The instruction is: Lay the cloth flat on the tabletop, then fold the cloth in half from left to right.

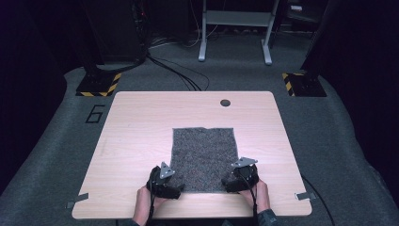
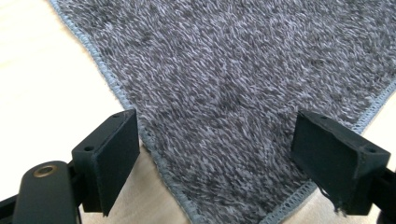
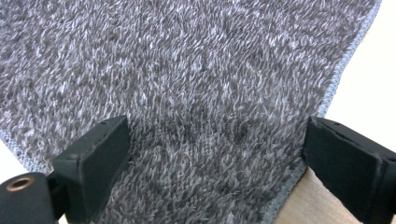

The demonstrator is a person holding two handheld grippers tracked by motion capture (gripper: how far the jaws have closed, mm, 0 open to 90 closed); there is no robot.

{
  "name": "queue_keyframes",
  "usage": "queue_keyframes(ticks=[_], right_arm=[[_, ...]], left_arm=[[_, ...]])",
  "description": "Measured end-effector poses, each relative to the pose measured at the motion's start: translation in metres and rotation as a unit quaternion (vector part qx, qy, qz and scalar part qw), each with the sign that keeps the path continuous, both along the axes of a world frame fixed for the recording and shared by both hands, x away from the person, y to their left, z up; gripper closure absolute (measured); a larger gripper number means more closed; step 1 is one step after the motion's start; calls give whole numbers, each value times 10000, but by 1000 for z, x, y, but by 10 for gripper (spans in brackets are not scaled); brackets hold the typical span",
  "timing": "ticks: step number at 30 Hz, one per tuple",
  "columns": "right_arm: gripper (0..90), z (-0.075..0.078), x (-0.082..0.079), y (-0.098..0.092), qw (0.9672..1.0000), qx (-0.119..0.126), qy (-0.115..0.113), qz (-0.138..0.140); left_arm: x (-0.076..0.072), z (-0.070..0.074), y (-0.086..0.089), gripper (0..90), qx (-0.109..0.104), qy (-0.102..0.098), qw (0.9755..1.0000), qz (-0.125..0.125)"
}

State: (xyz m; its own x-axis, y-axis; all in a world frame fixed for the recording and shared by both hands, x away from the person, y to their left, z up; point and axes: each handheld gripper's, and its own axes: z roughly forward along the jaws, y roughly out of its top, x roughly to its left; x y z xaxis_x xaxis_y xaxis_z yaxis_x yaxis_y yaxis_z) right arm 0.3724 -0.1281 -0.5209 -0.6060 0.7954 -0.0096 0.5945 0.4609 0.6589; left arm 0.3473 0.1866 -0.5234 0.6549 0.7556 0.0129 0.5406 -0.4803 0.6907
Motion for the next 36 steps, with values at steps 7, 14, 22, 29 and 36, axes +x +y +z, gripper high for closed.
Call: queue_keyframes(ticks=[7,14,22,29,36], right_arm=[[73,6,-4,1,9999,93,-88,-28],[73,21,-12,18,9995,232,-185,106],[73,28,-22,40,9988,258,-247,346],[77,32,-26,71,9962,281,-323,765],[81,33,-30,101,9933,382,-326,1044]], left_arm=[[7,18,19,110,-302,-140,9992,204],[34,35,30,96,-452,-189,9974,520],[67,35,32,85,-414,-78,9971,631],[96,33,29,76,-583,133,9953,758],[115,29,28,76,-644,251,9936,890]])
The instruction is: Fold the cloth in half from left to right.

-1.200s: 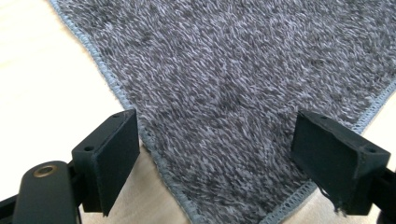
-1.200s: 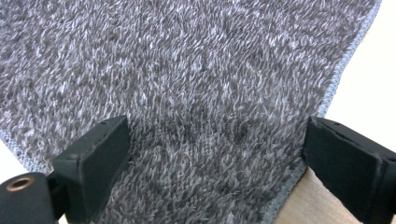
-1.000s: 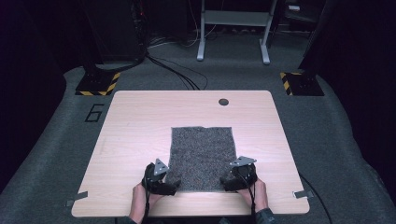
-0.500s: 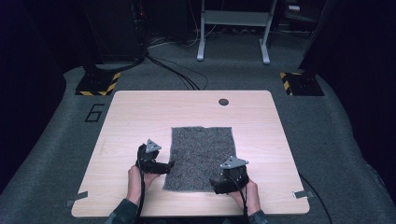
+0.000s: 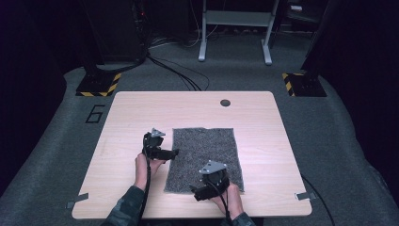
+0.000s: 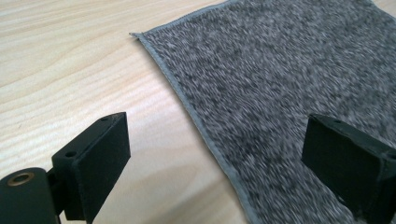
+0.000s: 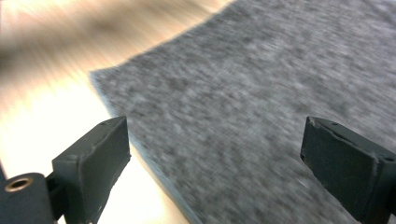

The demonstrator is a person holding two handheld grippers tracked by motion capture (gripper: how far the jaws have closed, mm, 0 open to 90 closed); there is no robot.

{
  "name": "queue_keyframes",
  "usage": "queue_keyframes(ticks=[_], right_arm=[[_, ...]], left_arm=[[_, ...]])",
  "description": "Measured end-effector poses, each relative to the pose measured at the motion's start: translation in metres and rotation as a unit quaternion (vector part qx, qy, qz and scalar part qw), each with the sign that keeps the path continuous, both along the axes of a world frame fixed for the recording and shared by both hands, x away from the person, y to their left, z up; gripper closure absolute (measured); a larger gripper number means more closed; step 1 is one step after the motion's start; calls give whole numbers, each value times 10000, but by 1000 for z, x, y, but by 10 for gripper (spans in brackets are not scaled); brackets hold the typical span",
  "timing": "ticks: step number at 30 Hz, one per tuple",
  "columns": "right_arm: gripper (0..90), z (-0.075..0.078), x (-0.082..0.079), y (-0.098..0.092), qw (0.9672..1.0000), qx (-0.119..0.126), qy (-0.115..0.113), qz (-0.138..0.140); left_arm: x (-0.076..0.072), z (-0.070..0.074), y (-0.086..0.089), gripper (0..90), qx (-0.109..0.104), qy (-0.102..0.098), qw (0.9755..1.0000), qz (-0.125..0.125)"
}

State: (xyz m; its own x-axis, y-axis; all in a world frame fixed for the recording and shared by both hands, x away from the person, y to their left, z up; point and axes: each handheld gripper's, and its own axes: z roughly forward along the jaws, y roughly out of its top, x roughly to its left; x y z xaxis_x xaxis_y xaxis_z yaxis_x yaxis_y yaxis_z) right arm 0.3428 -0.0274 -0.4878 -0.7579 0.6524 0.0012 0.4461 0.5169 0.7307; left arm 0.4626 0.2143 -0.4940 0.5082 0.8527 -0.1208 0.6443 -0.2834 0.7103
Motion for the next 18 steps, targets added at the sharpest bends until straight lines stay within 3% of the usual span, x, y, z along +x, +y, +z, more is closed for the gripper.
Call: queue_keyframes(ticks=[8,11,13,18], right_arm=[[87,-6,-5,36,9997,-5,113,221],[95,-10,-5,51,9997,-3,75,248],[105,-12,-7,58,9997,20,87,228],[158,-16,-5,69,9995,15,-30,301]], left_arm=[[24,-1,-4,98,27,-58,9998,167],[36,1,-7,107,120,-59,9998,179],[40,0,-10,122,46,-54,9997,218],[49,-1,-16,155,137,-84,9996,245]])
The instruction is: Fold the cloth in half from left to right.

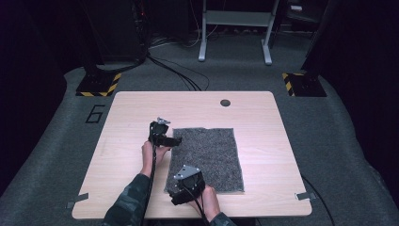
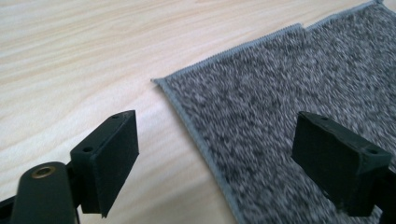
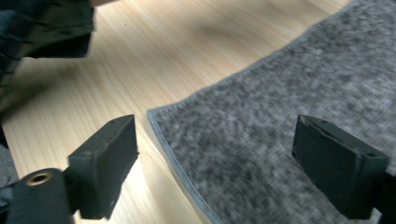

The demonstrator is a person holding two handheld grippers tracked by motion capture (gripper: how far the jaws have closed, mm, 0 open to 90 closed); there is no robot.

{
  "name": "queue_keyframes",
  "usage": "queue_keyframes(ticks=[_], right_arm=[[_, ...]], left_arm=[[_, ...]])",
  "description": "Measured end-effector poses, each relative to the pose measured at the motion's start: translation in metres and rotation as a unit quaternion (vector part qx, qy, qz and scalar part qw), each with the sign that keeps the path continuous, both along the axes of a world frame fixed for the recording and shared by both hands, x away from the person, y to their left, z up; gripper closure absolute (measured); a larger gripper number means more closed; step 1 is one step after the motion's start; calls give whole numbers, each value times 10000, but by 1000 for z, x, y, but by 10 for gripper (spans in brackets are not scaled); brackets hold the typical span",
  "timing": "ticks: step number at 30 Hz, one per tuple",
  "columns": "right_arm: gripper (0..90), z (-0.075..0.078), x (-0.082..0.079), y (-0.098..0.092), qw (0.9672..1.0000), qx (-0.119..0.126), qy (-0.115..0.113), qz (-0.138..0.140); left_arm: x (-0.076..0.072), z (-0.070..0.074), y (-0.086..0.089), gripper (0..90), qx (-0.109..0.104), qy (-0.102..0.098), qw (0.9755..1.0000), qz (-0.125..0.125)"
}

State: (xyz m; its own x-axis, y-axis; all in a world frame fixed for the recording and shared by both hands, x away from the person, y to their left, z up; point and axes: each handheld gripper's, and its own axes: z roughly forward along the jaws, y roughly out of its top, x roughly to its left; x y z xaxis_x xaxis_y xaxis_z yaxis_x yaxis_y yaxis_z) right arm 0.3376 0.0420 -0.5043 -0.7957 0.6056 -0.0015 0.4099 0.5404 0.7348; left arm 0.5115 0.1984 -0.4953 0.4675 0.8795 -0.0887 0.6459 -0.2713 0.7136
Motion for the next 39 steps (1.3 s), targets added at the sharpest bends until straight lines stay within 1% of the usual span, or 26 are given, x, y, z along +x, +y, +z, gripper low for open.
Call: queue_keyframes(ticks=[1,2,3,4,5,6,7,8,9,12,13,14,18,19,21,22,23,24,27,28,29,30,31,33,36,39], right_arm=[[211,-1,-1,6,10000,-9,-18,-50],[211,-1,-1,6,10000,-9,-18,-50],[282,-3,-1,12,9999,9,-44,-129],[282,-3,-1,12,9999,9,-44,-129],[304,-3,-1,13,9999,-40,-84,-101],[353,-4,-1,17,9998,-34,-118,-164],[384,-4,-2,18,9997,-55,-151,-194],[436,-6,-2,22,9993,-72,-271,-245],[447,-7,-2,23,9994,-92,-250,-236],[492,-11,-1,25,9991,-178,-266,-273],[505,-13,-1,26,9992,-231,-187,-258],[526,-15,0,26,9991,-272,-230,-238],[623,-18,-3,26,9995,-143,-193,-229],[641,-19,-3,25,9996,-96,-160,-230],[662,-19,-3,25,9996,-78,-195,-196],[681,-20,-5,25,9996,-28,-180,-209],[702,-20,-5,23,9997,-83,-199,-92],[709,-21,-5,24,9997,13,-195,-128],[744,-21,-5,24,9998,-23,-207,-69],[787,-22,-8,25,9996,-33,-274,-73],[787,-22,-8,25,9996,-33,-274,-73],[819,-22,-12,28,9993,-47,-357,-138],[819,-22,-12,28,9993,-47,-357,-138],[856,-24,-16,29,9987,-47,-470,-174],[873,-24,-17,31,9988,21,-417,-239],[883,-24,-16,29,9990,50,-372,-227]], left_arm=[[5,-2,-3,164,65,24,10000,-21],[5,-2,-3,177,65,24,10000,-21],[6,-3,-4,197,83,13,10000,-16],[8,-4,-4,197,86,2,10000,0],[10,-5,-5,212,87,-13,10000,33],[11,-5,-6,225,115,-2,9999,49],[13,-7,-7,242,108,-64,9999,83],[14,-8,-7,288,118,-58,9999,87],[16,-10,-7,299,153,-32,9998,150],[18,-12,-8,339,120,-35,9998,152],[18,-13,-9,352,171,-52,9997,157],[19,-14,-10,370,211,-64,9997,142],[20,-20,-13,447,287,-7,9995,160],[20,-21,-14,448,312,-79,9994,158],[19,-22,-15,453,331,-90,9993,165],[18,-22,-16,471,403,-131,9990,145],[17,-23,-17,514,379,-219,9989,146],[17,-23,-17,529,379,-219,9989,146],[15,-23,-18,623,377,-273,9989,65],[14,-23,-20,661,381,-298,9988,34],[14,-23,-20,686,381,-298,9988,34],[14,-24,-20,716,370,-312,9988,8],[14,-24,-21,716,354,-313,9989,1],[14,-23,-22,773,350,-304,9989,-65],[14,-23,-22,822,347,-275,9990,-107],[16,-23,-22,836,294,-231,9992,-111]])
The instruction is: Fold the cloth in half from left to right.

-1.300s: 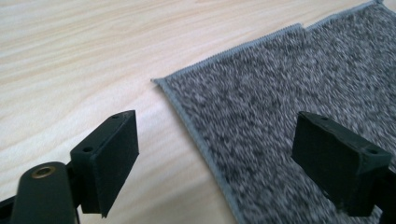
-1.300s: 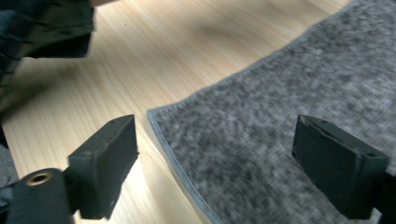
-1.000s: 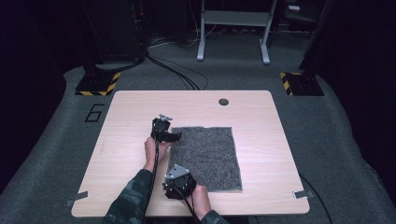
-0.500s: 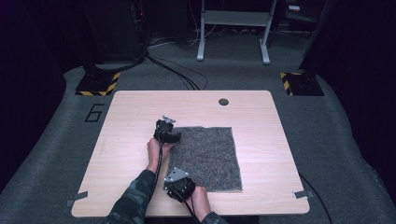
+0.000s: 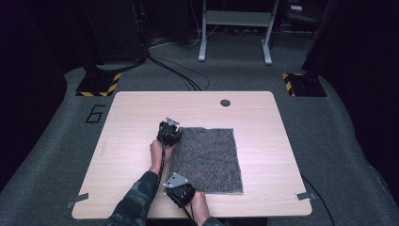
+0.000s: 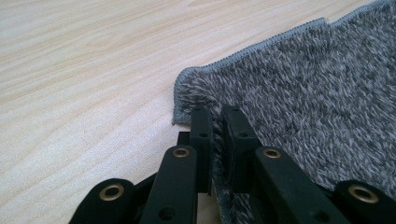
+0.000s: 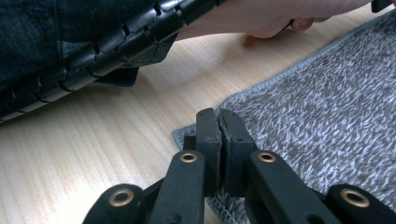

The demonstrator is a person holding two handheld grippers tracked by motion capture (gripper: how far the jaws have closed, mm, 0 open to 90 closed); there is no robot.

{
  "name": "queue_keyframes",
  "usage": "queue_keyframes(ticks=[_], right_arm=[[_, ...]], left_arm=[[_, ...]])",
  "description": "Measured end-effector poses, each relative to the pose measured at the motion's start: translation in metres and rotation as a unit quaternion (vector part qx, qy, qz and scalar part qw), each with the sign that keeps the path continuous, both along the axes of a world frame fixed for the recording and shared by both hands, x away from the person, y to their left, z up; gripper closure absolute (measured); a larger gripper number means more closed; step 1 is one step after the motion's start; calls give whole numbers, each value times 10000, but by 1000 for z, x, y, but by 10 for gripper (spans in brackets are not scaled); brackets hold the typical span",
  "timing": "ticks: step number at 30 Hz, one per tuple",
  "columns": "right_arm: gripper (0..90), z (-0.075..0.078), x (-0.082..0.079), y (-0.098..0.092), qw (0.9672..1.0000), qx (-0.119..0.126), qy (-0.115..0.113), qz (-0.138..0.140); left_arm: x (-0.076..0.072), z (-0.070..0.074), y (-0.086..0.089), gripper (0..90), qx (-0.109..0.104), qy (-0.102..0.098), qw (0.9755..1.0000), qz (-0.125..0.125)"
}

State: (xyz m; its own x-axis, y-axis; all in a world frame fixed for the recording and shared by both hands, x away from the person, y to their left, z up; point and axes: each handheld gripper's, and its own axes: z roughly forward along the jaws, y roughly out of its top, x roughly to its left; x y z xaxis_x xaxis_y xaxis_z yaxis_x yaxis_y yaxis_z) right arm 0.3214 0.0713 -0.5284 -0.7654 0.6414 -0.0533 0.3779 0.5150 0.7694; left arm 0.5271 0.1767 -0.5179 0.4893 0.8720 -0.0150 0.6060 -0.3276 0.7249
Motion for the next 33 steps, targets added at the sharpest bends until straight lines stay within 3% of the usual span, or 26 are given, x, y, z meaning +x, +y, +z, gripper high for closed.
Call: queue_keyframes(ticks=[4,7,10,18,27,33], right_arm=[[891,0,1,-4,10000,25,6,46],[894,1,-1,-12,9997,198,118,-3],[894,5,-3,-18,9993,352,130,-33],[894,18,-6,-26,9979,641,10,-37],[895,38,-6,-32,9949,1010,-86,-12],[895,66,-7,-22,9885,1439,-448,126]], left_arm=[[0,1,1,839,19,8,10000,-13],[0,2,2,839,-125,-4,9999,36],[-2,6,4,839,-113,-37,9999,-30],[-6,18,6,839,-173,-168,9997,-2],[-8,44,17,841,-66,-313,9995,37],[-7,78,30,841,63,-414,9990,162]])
